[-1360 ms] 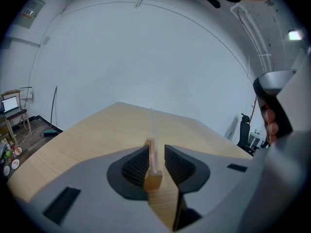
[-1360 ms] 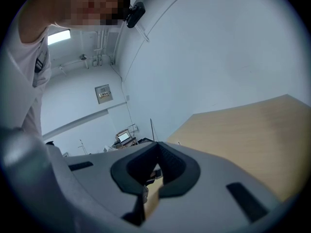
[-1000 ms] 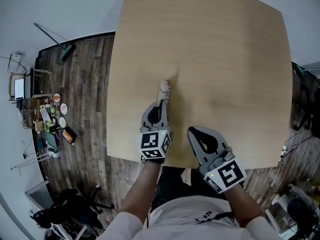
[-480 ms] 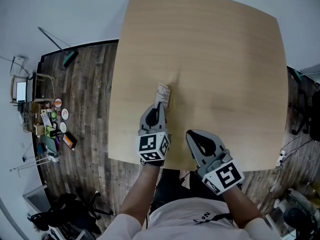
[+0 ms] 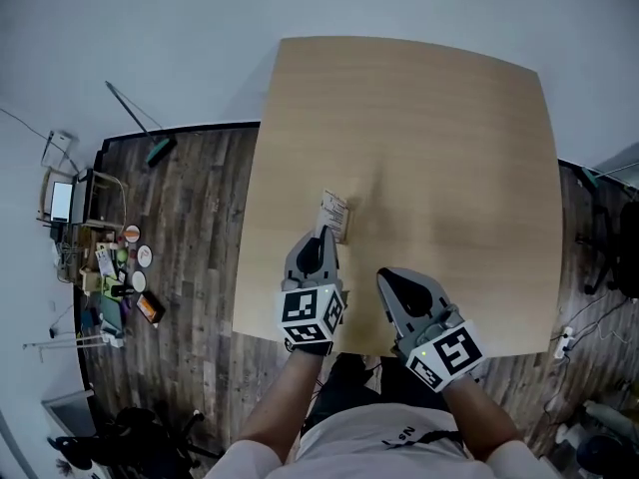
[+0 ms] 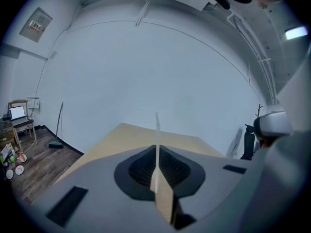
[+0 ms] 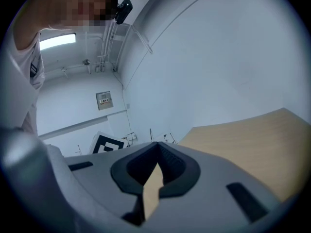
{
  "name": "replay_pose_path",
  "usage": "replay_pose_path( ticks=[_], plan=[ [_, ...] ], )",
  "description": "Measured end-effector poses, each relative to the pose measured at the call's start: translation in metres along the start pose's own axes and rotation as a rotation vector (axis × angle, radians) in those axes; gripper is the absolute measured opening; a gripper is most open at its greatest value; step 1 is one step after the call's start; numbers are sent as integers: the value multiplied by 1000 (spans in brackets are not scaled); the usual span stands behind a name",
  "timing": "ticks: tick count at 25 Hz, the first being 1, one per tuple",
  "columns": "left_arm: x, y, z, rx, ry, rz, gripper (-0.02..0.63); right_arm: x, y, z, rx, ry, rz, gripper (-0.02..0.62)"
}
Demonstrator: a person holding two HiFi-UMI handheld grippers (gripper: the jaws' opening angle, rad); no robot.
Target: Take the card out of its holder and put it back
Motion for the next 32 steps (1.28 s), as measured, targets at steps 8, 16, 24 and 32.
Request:
replay_pose_path(
  ticks=[8,16,24,32],
  plan=[
    [33,35,-72,67,4,76,25,-17,6,-43,70,46,17,12],
    [55,80,-131,140,15,137,26,-42,18,-82,145,84,16,12],
    [59,108,-163,205,26,171,26,-70,26,-103,190,122,5,12],
    [61,115,-173,223,40,183,25,-78,29,-108,202,141,12,12]
  ],
)
Point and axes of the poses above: the fingertips, and each gripper's own axes: y backward along the fingers, x to its right, z out of its underside, the point moved 7 cm from there along y, backward along the fingers, and after that the axes turned 13 degrees about x, right-handed, at the moved point
